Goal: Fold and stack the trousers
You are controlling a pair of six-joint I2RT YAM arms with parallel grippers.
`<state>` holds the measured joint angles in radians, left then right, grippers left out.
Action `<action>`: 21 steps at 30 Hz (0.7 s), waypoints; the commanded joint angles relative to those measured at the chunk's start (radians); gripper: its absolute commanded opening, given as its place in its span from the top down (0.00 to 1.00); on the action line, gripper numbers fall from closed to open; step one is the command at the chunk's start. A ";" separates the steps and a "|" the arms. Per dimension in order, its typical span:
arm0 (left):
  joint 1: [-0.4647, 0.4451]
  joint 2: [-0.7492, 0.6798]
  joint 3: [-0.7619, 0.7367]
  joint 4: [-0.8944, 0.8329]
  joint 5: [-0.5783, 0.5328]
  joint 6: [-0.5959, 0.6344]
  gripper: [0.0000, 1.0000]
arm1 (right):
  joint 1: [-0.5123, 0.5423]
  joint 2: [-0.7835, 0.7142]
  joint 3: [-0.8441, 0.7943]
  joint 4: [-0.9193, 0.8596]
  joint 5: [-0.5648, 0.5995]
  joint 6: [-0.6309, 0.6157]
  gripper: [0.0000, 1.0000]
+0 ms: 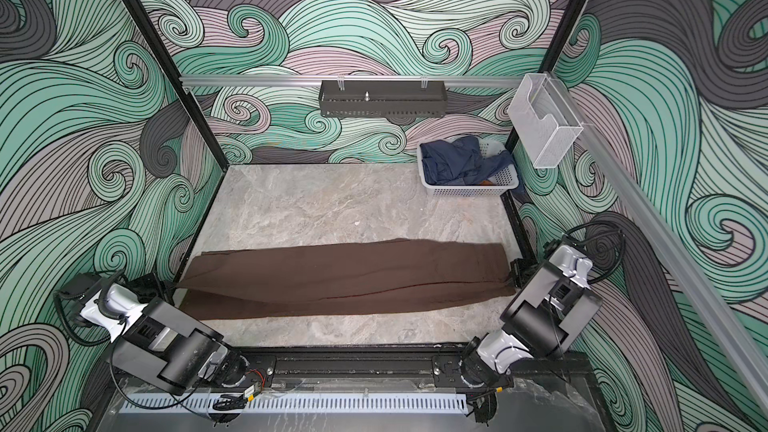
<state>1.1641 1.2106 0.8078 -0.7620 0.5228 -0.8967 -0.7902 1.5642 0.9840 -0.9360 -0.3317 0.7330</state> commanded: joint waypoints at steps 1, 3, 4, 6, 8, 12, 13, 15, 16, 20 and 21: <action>0.009 0.024 -0.007 0.046 -0.031 0.024 1.00 | -0.004 0.018 -0.019 0.023 0.035 -0.001 1.00; 0.010 0.038 -0.006 0.056 -0.037 0.022 1.00 | -0.003 0.021 -0.024 0.027 0.037 0.001 1.00; 0.011 0.041 -0.004 0.058 -0.038 0.021 1.00 | -0.002 0.023 -0.027 0.028 0.040 0.000 1.00; 0.011 0.049 0.008 0.062 -0.039 0.014 1.00 | -0.002 0.020 -0.032 0.030 0.046 0.002 1.00; 0.012 0.049 0.020 0.067 -0.036 0.002 1.00 | -0.003 0.015 -0.038 0.033 0.049 0.003 1.00; 0.011 0.053 0.063 0.074 -0.011 -0.028 1.00 | -0.003 0.010 -0.046 0.036 0.052 0.009 1.00; 0.011 0.057 0.074 0.071 -0.008 -0.030 1.00 | -0.002 0.009 -0.049 0.038 0.054 0.009 1.00; 0.011 0.064 0.083 0.070 -0.006 -0.031 1.00 | -0.003 0.009 -0.057 0.046 0.058 0.012 1.00; 0.011 0.068 0.079 0.075 -0.007 -0.030 1.00 | -0.003 0.010 -0.065 0.051 0.064 0.013 1.00; 0.013 0.072 0.021 0.115 -0.029 -0.026 1.00 | -0.002 0.022 -0.086 0.068 0.078 0.014 0.99; 0.015 0.077 0.010 0.120 -0.030 -0.020 1.00 | -0.002 0.027 -0.089 0.072 0.080 0.014 0.98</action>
<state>1.1641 1.2747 0.8356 -0.6910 0.5194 -0.9150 -0.7895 1.5734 0.9077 -0.8776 -0.2977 0.7387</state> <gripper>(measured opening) 0.052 0.057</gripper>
